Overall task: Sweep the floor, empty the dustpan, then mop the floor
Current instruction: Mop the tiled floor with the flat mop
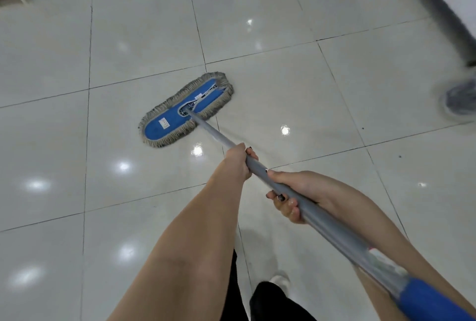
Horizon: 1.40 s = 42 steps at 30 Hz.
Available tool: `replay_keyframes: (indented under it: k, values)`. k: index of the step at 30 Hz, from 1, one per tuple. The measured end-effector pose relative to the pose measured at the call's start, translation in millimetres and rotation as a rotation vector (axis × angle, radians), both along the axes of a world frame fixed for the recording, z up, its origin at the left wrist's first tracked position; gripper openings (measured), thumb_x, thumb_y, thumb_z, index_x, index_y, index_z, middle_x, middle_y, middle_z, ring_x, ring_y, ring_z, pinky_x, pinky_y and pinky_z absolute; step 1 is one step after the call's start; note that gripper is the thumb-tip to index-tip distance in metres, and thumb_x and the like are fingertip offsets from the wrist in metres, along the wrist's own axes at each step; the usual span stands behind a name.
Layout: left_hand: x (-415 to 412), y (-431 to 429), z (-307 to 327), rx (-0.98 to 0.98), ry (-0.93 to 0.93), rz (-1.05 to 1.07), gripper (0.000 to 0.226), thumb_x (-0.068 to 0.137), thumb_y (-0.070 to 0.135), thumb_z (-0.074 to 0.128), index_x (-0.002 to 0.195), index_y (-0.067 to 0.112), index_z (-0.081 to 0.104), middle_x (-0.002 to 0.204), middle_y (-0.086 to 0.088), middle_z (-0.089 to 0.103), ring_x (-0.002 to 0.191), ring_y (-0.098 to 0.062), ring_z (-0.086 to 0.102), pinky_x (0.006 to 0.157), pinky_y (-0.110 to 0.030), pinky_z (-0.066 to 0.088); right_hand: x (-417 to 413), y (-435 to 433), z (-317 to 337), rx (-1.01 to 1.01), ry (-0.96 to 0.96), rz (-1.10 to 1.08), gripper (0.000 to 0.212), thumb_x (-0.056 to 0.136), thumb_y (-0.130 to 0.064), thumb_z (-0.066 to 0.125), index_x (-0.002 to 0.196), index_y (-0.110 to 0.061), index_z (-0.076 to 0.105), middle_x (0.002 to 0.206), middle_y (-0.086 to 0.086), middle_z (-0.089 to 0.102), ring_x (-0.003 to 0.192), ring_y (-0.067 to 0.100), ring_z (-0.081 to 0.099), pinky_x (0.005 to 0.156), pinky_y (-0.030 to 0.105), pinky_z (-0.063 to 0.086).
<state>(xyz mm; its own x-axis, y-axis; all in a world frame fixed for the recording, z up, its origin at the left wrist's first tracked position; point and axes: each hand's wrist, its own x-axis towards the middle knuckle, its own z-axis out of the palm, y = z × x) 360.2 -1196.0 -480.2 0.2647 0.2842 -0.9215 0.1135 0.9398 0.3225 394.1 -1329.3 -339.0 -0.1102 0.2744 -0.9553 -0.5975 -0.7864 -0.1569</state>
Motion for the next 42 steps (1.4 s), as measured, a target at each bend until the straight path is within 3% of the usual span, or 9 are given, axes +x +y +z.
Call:
replay_keyframes:
  k: [7,14,18,22,26,30,34,38,42]
  values:
    - [-5,-117,44,-0.053,0.008,-0.009,0.033,0.098,0.011,0.037,0.064,0.011,0.037,0.023,0.003,0.036,0.015,-0.008,0.033,0.029,-0.007,0.032,-6,-106,51,-0.033,-0.173,0.160,0.051,0.096,-0.049,0.043,0.078,-0.002,0.054,0.044,-0.001,0.039,0.022,0.004,0.032,0.028,0.008,0.028]
    - [-7,-164,94,-0.156,-0.016,0.039,0.051,0.098,0.006,0.034,0.048,0.004,0.046,0.020,-0.004,0.033,0.010,-0.010,0.027,0.024,-0.007,0.028,-2,-145,98,-0.113,-0.158,0.242,0.048,0.094,-0.049,0.044,0.089,-0.003,0.056,0.042,-0.002,0.039,0.021,0.004,0.035,0.025,0.009,0.030]
    - [-16,-153,101,-0.145,0.012,-0.035,0.038,0.097,0.007,0.041,0.059,0.006,0.041,0.022,-0.003,0.036,0.015,-0.012,0.037,0.023,-0.011,0.033,-6,-133,95,-0.092,-0.105,0.180,0.048,0.093,-0.048,0.046,0.091,-0.002,0.056,0.043,-0.002,0.040,0.021,0.004,0.036,0.024,0.010,0.032]
    - [-9,-124,105,-0.121,-0.023,-0.090,0.033,0.099,0.009,0.042,0.067,0.005,0.043,0.040,-0.001,0.049,0.043,-0.012,0.050,0.029,-0.016,0.040,9,-103,98,-0.058,-0.053,0.064,0.043,0.089,-0.041,0.051,0.095,0.001,0.056,0.042,0.000,0.043,0.019,0.006,0.036,0.022,0.011,0.031]
    - [6,-106,109,-0.139,-0.042,-0.116,0.035,0.100,0.008,0.040,0.065,0.004,0.044,0.022,-0.003,0.041,0.015,-0.013,0.042,0.023,-0.016,0.036,24,-86,103,-0.047,-0.045,0.004,0.049,0.066,-0.035,0.058,0.096,0.003,0.057,0.039,0.001,0.041,0.017,0.008,0.035,0.020,0.013,0.030]
    - [14,-96,103,-0.165,-0.032,-0.166,0.037,0.099,0.008,0.039,0.062,0.006,0.044,0.021,-0.003,0.038,0.014,-0.014,0.041,0.034,-0.020,0.041,28,-79,96,-0.055,0.007,-0.053,0.049,0.066,-0.035,0.054,0.096,0.005,0.059,0.036,0.003,0.040,0.015,0.010,0.034,0.018,0.013,0.029]
    - [16,-70,95,-0.158,0.009,-0.226,0.034,0.098,0.007,0.037,0.065,0.005,0.044,0.021,-0.001,0.039,0.014,-0.014,0.041,0.030,-0.016,0.039,26,-59,83,-0.060,0.000,-0.063,0.053,0.065,-0.039,0.057,0.099,0.001,0.060,0.038,0.000,0.038,0.016,0.009,0.034,0.020,0.011,0.029]
    - [14,-33,86,-0.150,0.032,-0.270,0.034,0.098,0.005,0.037,0.065,0.005,0.043,0.021,-0.002,0.039,0.015,-0.014,0.042,0.047,-0.024,0.043,19,-30,64,-0.033,0.011,-0.132,0.050,0.069,-0.040,0.056,0.100,-0.001,0.058,0.037,0.000,0.039,0.018,0.007,0.034,0.022,0.009,0.029]
    - [3,2,67,-0.096,0.057,-0.324,0.026,0.098,0.007,0.035,0.073,0.006,0.042,0.047,-0.002,0.050,0.050,-0.014,0.053,0.050,-0.023,0.043,3,-2,39,-0.015,0.026,-0.196,0.042,0.091,-0.043,0.048,0.096,-0.002,0.057,0.041,-0.001,0.041,0.021,0.005,0.034,0.024,0.009,0.028]
